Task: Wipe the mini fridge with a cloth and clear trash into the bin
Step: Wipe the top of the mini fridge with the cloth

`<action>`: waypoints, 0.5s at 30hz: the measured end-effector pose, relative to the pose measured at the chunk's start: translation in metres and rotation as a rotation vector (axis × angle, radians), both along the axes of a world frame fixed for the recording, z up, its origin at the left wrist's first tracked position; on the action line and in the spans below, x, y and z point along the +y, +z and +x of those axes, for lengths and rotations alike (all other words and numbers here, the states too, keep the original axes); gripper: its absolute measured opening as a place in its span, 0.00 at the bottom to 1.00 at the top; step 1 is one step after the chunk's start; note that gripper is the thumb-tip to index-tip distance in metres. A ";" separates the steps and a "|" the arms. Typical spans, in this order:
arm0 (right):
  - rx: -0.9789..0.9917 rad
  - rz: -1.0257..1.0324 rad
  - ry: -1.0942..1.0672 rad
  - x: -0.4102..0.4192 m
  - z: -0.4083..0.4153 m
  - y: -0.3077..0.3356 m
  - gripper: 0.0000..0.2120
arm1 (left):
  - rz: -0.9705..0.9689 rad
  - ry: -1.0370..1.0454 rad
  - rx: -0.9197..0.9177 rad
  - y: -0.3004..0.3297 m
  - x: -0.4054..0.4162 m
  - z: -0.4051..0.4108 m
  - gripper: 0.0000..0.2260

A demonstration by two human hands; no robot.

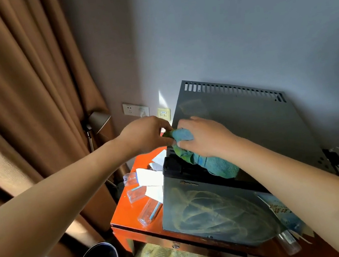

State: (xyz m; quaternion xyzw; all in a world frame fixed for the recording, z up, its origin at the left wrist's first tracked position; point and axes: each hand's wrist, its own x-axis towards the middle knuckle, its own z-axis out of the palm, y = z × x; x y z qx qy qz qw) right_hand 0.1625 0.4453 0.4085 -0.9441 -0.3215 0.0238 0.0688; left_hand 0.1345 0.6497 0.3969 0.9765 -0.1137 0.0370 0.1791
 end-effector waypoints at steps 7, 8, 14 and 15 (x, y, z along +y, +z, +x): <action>-0.006 0.066 -0.062 0.028 0.021 -0.001 0.19 | -0.001 0.115 0.011 0.011 0.009 0.018 0.17; -0.012 0.074 -0.065 0.024 0.016 -0.002 0.19 | -0.001 0.100 0.013 0.011 0.007 0.015 0.17; 0.013 0.030 -0.094 -0.037 -0.026 0.001 0.18 | 0.021 -0.080 0.010 0.006 -0.033 -0.007 0.15; -0.010 0.012 -0.101 -0.047 -0.031 0.003 0.18 | 0.013 -0.095 0.003 0.003 -0.042 -0.007 0.15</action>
